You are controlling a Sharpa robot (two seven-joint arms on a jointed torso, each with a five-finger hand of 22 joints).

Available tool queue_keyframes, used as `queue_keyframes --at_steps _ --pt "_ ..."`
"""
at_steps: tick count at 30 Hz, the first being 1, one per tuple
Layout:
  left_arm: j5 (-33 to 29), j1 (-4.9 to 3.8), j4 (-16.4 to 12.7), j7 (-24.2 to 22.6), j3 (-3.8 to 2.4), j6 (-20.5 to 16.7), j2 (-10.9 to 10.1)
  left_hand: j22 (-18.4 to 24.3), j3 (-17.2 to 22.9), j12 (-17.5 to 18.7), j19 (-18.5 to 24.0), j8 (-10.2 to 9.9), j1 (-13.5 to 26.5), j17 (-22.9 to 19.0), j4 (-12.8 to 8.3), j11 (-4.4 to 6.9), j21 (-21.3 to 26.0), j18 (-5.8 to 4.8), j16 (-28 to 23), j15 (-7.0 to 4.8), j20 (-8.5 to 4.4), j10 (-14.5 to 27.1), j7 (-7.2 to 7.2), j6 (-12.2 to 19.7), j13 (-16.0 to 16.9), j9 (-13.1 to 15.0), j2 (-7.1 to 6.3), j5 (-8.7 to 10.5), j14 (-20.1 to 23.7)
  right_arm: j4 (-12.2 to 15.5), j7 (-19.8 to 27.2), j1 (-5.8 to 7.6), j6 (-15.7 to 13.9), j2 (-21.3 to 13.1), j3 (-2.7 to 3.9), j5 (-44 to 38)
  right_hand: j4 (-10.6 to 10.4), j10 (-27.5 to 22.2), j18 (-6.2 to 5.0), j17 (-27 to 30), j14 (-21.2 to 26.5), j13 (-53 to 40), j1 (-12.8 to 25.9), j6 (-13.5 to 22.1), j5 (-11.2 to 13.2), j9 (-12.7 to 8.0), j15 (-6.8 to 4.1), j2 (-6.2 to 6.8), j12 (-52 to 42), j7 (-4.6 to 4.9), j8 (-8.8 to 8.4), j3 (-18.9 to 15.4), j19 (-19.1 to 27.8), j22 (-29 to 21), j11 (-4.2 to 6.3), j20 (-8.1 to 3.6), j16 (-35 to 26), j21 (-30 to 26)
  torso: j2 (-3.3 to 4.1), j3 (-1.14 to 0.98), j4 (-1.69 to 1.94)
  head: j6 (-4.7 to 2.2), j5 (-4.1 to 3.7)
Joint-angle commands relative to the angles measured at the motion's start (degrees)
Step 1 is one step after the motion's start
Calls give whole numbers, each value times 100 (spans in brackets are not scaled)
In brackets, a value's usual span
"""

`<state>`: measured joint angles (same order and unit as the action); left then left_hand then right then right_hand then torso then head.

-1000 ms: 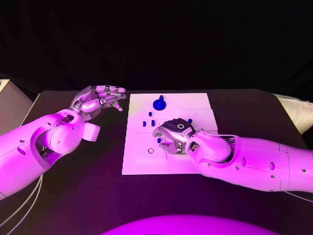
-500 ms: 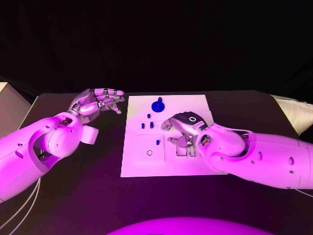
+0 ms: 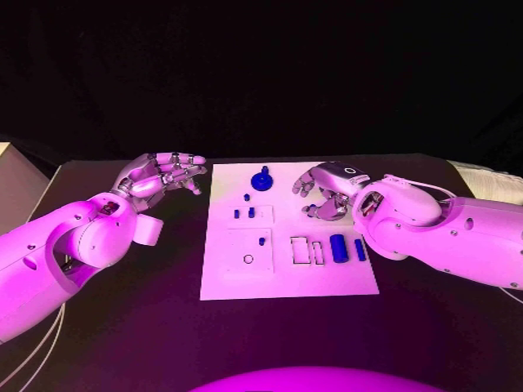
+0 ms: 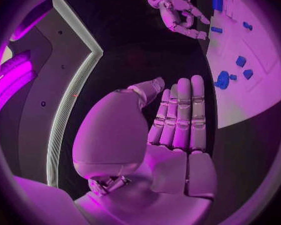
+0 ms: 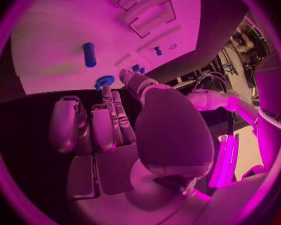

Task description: Assemble the parts on the task board

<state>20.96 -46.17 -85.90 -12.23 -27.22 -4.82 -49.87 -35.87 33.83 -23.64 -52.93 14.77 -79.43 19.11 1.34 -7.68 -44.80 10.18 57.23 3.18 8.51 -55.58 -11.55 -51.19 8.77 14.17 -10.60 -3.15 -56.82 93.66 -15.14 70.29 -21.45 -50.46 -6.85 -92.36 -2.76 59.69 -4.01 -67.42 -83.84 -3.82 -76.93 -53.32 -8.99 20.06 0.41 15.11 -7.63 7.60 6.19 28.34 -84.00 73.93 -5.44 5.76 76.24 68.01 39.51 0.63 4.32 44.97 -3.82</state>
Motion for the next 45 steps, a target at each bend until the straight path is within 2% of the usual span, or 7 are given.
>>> queue_keyframes --at_steps 1,7,16,25,33,40,45 --pt "0 11 -5 -19 -4 100 9 5 -21 -17 -33 23 -2 2 6 0 25 34 -37 23 3 21 -3 26 4 5 27 15 36 -97 125 13 595 -7 4 -53 -4 -85 -17 -19 -163 8 -12 0 -30 -13 -20 32 30 -63 -36 -93 -306 4 0 -27 39 28 9 2 6 -4 -4" --pt "0 13 -5 -17 -4 100 8 5 -21 -17 -33 23 -2 2 6 0 25 34 -37 23 3 21 -3 26 4 5 27 15 36 -264 55 28 955 41 5 -207 -16 -112 -18 -19 -164 5 -27 -12 -24 -15 -13 16 30 -88 -35 -146 -304 -5 -5 -24 43 13 12 3 11 7 -1" --pt "0 14 -7 -16 -4 99 7 5 -21 -17 -33 23 -2 2 6 0 25 34 -37 23 3 21 -3 26 4 5 27 15 36 -518 -60 29 943 162 2 -502 -10 -119 -35 25 -154 -2 -111 -78 -37 -14 -5 -50 8 -120 -12 -134 -282 -76 -11 -18 19 -88 8 5 11 14 -6" --pt "0 14 -12 -13 -4 99 1 14 -26 -31 -37 29 5 4 17 0 38 35 -39 24 5 28 -2 29 6 7 29 15 36 -581 -45 17 950 227 -6 -546 -33 -50 -28 32 -153 -13 -134 -186 -48 -11 -5 -102 -51 -106 27 -41 -291 -49 -5 -15 19 -54 11 4 9 38 8" --pt "-1 15 -1 -10 -4 100 8 14 -26 -31 -37 29 5 4 17 0 38 35 -39 24 5 28 -2 29 6 7 29 15 36 -584 6 0 1040 247 -12 -440 -107 455 -22 63 -154 -56 -10 -586 -42 37 -94 -40 -262 -54 195 456 -323 8 113 -77 4 16 9 4 3 50 2" --pt "-1 17 2 -10 -4 100 12 14 -26 -31 -37 29 5 4 17 0 38 35 -39 24 5 28 -2 29 6 7 29 15 36 -594 11 -7 1147 253 -16 -389 -102 605 -15 45 -164 -62 21 -685 -35 65 -125 -18 -259 -57 247 598 -335 37 153 -106 18 52 8 4 5 63 -5" --pt "-1 18 2 -9 -4 99 9 14 -26 -31 -37 29 5 4 17 0 38 35 -39 24 5 28 -2 29 6 7 29 15 36 -610 14 -23 1182 268 -21 -382 -95 749 -6 23 -173 -74 32 -784 -31 101 -149 -58 -257 -74 307 701 -345 72 181 -129 34 96 9 5 9 67 -11"
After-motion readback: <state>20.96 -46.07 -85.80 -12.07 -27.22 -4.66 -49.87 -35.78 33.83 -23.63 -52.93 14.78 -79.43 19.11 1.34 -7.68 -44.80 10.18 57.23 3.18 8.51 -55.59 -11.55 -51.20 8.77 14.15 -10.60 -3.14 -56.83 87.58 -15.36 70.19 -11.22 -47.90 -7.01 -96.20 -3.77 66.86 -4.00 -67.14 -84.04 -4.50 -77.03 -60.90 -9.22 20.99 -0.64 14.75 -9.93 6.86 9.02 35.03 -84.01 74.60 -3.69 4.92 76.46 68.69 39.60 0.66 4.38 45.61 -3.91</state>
